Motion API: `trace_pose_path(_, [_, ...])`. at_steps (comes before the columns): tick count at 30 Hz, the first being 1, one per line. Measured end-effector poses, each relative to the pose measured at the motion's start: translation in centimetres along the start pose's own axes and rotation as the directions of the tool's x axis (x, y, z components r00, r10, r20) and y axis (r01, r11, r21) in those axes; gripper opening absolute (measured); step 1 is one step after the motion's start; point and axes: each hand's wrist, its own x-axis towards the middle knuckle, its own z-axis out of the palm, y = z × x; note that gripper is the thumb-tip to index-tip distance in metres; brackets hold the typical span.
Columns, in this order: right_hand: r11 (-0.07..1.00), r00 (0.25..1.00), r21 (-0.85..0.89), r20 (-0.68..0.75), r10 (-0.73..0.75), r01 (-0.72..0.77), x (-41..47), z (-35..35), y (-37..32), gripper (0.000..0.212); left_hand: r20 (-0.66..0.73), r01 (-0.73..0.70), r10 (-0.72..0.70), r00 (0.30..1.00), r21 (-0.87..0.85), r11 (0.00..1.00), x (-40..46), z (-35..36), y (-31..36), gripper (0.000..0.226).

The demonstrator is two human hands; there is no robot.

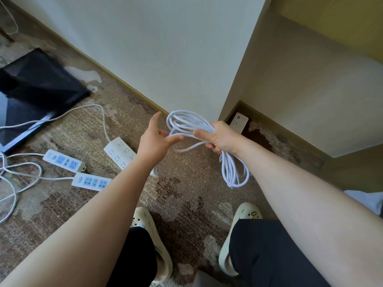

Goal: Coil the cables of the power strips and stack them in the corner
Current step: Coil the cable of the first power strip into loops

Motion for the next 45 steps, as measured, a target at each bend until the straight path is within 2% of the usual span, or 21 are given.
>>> trace_pose_path(3, [0.997, 0.999, -0.079, 0.054, -0.003, 0.008, -0.4, 0.0, -0.5, 0.023, 0.105, -0.022, 0.026, 0.994, -0.046, 0.999, 0.3, -0.2, 0.1, 0.052])
trace_pose_path(8, [0.952, 0.993, -0.306, 0.115, 0.029, 0.008, -0.7, -0.2, -1.4, 0.021, 0.176, -0.009, 0.036, 0.984, -0.150, 0.989, 0.0, -0.4, 0.5, 0.023])
trace_pose_path(12, [0.902, 0.999, -0.432, 0.037, 0.026, -0.008, -0.4, -0.2, -1.2, 0.018, 0.358, 0.099, 0.032, 0.933, -0.342, 0.934, 0.2, -1.1, 1.2, 0.031])
trace_pose_path(15, [0.899, 1.000, -0.438, 0.000, 0.014, -0.012, -0.4, -0.1, -0.9, 0.014, 0.452, 0.165, 0.040, 0.891, -0.404, 0.900, 0.1, -1.3, 1.7, 0.034])
trace_pose_path(17, [0.902, 1.000, -0.432, -0.006, -0.006, 0.002, -0.3, 0.0, -1.0, 0.016, 0.430, 0.155, 0.023, 0.902, -0.374, 0.915, 0.0, -1.4, 1.8, 0.034])
trace_pose_path(19, [0.896, 1.000, -0.444, 0.008, -0.022, 0.023, -0.3, 0.1, -1.2, 0.014, 0.402, 0.131, -0.006, 0.916, -0.285, 0.949, -0.1, -1.5, 1.8, 0.044])
trace_pose_path(21, [0.892, 0.999, -0.450, 0.031, -0.032, 0.043, -0.4, 0.2, -1.4, 0.011, 0.440, 0.174, -0.061, 0.896, -0.220, 0.960, -0.3, -1.7, 1.9, 0.051])
trace_pose_path(23, [0.895, 0.998, -0.443, 0.042, -0.044, 0.058, -0.6, 0.2, -1.5, 0.011, 0.482, 0.214, -0.093, 0.871, -0.201, 0.956, -0.4, -1.8, 2.0, 0.049])
trace_pose_path(26, [0.889, 0.998, -0.453, 0.049, -0.045, 0.062, -0.6, 0.1, -1.7, 0.015, 0.458, 0.210, -0.089, 0.885, -0.221, 0.953, -0.4, -1.9, 2.1, 0.026])
trace_pose_path(29, [0.851, 0.997, -0.521, 0.074, -0.030, 0.064, -0.7, 0.1, -1.8, 0.026, 0.363, 0.185, -0.082, 0.928, -0.259, 0.948, -0.5, -1.3, 2.0, 0.024])
trace_pose_path(32, [0.798, 0.997, -0.601, 0.080, 0.012, 0.038, -0.8, 0.2, -1.4, 0.019, 0.279, 0.148, -0.069, 0.958, -0.274, 0.950, -0.4, -0.9, 2.2, 0.019])
trace_pose_path(34, [0.775, 1.000, -0.632, 0.001, 0.008, -0.006, -0.9, 0.1, -0.9, 0.011, 0.241, 0.123, -0.051, 0.969, -0.295, 0.948, -0.1, -0.9, 2.3, 0.018])
trace_pose_path(37, [0.823, 0.980, -0.568, -0.162, -0.114, 0.002, -1.0, -0.4, 0.0, 0.009, 0.189, 0.126, -0.058, 0.980, -0.372, 0.920, 0.5, -1.0, 2.4, 0.020])
trace_pose_path(40, [0.853, 0.946, -0.515, -0.225, -0.235, 0.090, -1.3, 0.1, 0.4, 0.028, 0.151, 0.149, -0.094, 0.984, -0.409, 0.900, 1.0, -1.0, 2.1, 0.021])
trace_pose_path(42, [0.798, 0.919, -0.591, -0.239, -0.315, 0.120, -1.4, 0.5, 0.7, 0.041, 0.142, 0.170, -0.122, 0.982, -0.404, 0.899, 1.3, -1.1, 1.9, 0.021])
trace_pose_path(45, [0.684, 0.909, -0.714, -0.171, -0.380, 0.151, -1.3, 0.8, 1.0, 0.037, 0.148, 0.195, -0.147, 0.978, -0.400, 0.896, 1.3, -1.2, 1.5, 0.023])
